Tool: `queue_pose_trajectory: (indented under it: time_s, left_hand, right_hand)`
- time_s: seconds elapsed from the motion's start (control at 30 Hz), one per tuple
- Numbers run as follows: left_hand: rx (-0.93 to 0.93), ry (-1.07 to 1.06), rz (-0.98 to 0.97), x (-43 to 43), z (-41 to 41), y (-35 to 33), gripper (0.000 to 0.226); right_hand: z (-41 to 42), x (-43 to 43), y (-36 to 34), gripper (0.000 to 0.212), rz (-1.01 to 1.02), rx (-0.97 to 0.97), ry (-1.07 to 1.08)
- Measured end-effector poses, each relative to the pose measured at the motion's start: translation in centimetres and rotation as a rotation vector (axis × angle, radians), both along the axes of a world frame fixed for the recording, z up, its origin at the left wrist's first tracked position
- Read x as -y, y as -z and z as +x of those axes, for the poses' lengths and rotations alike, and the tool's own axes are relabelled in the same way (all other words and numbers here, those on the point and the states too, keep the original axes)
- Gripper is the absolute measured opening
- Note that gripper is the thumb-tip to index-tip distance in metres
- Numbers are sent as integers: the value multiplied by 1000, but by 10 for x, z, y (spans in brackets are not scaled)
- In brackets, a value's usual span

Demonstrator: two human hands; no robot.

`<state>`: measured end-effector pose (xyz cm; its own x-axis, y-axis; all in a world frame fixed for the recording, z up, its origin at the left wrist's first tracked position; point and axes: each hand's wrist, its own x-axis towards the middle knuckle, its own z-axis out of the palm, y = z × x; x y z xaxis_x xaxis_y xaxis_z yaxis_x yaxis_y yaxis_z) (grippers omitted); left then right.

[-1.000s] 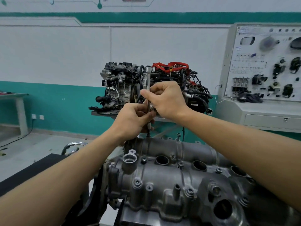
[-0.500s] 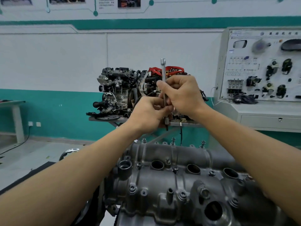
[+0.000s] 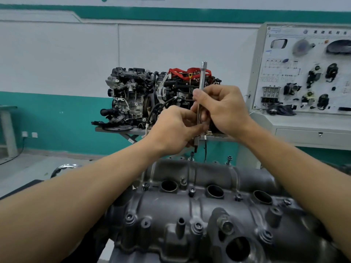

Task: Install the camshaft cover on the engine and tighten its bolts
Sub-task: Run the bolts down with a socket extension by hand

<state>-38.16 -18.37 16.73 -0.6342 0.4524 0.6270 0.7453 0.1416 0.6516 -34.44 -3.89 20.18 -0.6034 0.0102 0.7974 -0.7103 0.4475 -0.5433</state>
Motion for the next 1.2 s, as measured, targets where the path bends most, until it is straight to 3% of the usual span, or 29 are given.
queue_pose_trajectory:
  time_s: [0.23, 0.87, 1.2]
  left_hand:
    - [-81, -28, -21, 2, -2, 0, 26]
    - [-57, -20, -15, 0, -4, 1, 23]
    - [-41, -9, -44, -1, -6, 2, 21]
  right_hand:
    - [2, -1, 0, 28, 0, 18, -32]
    - [6, -1, -3, 25, -31, 104, -32]
    - [8, -3, -6, 25, 103, 139, 57]
